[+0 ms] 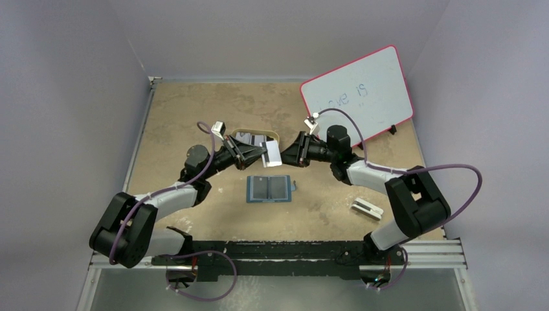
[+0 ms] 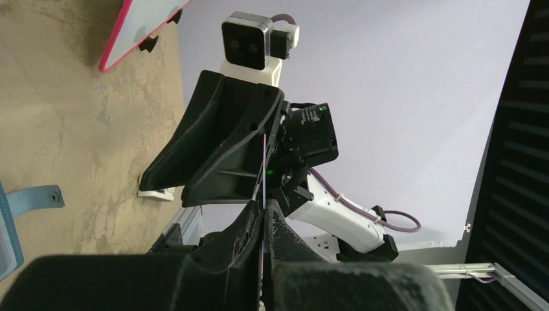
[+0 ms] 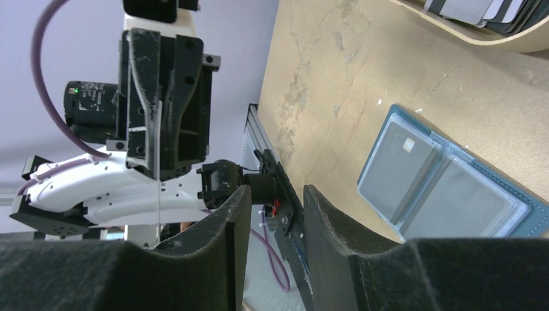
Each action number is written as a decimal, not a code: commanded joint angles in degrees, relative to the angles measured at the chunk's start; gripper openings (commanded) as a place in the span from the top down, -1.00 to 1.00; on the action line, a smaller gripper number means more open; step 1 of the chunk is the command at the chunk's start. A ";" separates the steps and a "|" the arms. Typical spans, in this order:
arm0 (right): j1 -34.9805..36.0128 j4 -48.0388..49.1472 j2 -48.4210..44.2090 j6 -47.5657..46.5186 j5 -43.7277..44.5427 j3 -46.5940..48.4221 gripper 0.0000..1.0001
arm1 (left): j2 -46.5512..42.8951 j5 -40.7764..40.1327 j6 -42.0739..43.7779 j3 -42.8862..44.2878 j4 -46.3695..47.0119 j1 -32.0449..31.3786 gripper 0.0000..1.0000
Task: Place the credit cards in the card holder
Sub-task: Pick up the credit card from the storage box.
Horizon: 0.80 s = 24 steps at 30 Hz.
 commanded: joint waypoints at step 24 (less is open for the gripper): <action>-0.83 10.98 -4.32 4.55 -0.35 -2.38 0.48 | 1.34 4.64 8.60 2.12 -5.07 -2.17 1.00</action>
